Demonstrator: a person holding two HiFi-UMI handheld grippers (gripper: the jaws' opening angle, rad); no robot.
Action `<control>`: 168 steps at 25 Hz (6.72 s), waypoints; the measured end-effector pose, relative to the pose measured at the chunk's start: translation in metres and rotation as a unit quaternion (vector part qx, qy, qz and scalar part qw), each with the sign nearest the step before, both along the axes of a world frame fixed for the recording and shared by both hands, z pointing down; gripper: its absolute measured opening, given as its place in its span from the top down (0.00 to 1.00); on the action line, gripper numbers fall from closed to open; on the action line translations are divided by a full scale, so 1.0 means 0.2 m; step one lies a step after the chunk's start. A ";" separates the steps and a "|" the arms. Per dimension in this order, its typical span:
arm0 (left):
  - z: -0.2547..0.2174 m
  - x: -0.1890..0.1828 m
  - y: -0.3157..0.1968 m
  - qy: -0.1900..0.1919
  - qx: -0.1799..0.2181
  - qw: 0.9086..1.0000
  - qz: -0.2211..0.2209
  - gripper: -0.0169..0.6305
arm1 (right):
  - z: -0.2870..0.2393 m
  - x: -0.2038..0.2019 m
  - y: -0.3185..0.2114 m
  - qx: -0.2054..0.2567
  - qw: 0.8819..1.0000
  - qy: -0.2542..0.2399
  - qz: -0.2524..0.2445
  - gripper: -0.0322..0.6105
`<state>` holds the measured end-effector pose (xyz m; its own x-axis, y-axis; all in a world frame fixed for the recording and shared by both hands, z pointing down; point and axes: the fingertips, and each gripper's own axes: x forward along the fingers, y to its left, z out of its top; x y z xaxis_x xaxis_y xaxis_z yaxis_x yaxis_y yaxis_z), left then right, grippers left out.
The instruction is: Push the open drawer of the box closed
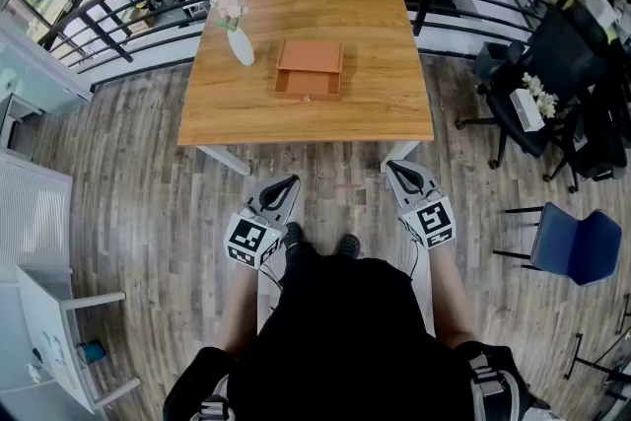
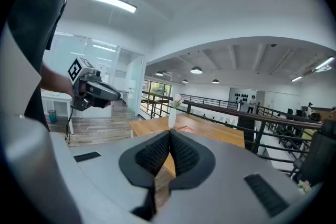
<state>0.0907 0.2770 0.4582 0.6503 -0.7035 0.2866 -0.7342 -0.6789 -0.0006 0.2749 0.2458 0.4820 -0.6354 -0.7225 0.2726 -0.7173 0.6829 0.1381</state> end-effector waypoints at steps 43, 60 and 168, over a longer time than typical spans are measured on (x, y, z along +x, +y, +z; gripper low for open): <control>-0.01 -0.66 -0.63 0.014 0.001 1.000 0.016 0.94 | 0.11 -0.57 -0.54 -0.032 0.998 0.009 0.054 0.92; -0.02 -1.24 -1.05 0.020 0.000 0.999 0.048 0.94 | 0.20 -1.20 -0.92 -0.054 0.996 0.040 0.062 0.92; 0.32 -1.10 -1.99 -0.040 -0.074 0.996 0.004 0.94 | 1.66 -1.19 -2.03 -0.459 0.861 -0.165 0.147 0.82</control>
